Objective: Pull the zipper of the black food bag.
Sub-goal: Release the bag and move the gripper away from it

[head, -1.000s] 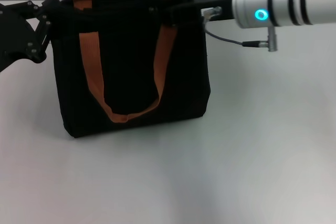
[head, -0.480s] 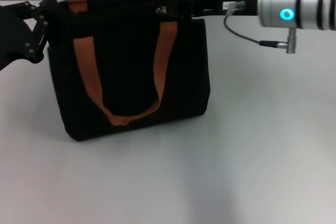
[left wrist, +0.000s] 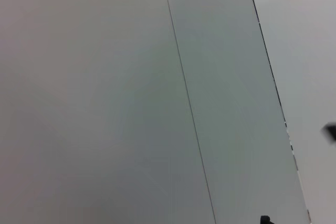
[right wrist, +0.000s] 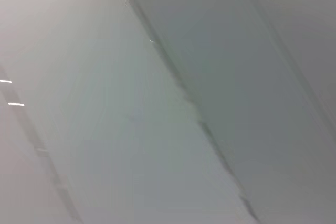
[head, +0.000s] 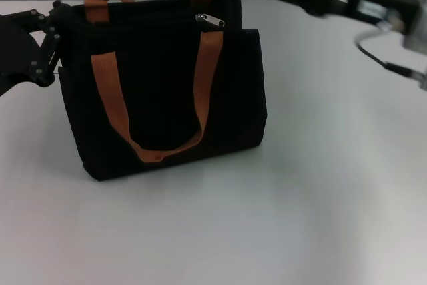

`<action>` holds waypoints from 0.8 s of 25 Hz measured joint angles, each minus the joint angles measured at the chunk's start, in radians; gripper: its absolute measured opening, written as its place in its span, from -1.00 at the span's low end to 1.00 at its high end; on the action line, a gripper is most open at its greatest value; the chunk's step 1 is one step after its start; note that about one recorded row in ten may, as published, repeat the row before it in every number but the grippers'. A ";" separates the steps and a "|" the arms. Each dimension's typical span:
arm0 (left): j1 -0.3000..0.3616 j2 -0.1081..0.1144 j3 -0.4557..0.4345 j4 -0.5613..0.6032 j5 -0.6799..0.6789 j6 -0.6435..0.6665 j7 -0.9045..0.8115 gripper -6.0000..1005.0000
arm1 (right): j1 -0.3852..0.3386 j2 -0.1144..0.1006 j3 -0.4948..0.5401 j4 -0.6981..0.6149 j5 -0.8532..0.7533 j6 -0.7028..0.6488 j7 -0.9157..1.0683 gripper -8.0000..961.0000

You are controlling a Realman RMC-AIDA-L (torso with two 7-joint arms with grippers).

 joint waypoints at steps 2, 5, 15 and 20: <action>0.003 -0.001 0.000 0.000 0.001 0.000 -0.008 -0.94 | 0.009 -0.007 0.070 0.110 0.024 -0.154 -0.142 -0.09; 0.010 -0.004 -0.001 0.000 0.001 -0.001 -0.013 -0.94 | 0.014 -0.037 0.117 0.262 0.020 -0.334 -0.353 0.15; 0.023 0.000 0.004 0.000 0.002 -0.050 -0.122 -0.93 | -0.032 -0.063 0.124 0.379 -0.293 -0.399 -0.623 0.64; 0.031 0.022 0.006 0.002 0.004 -0.049 -0.265 -0.93 | -0.026 -0.046 0.124 0.383 -0.362 -0.371 -0.637 0.71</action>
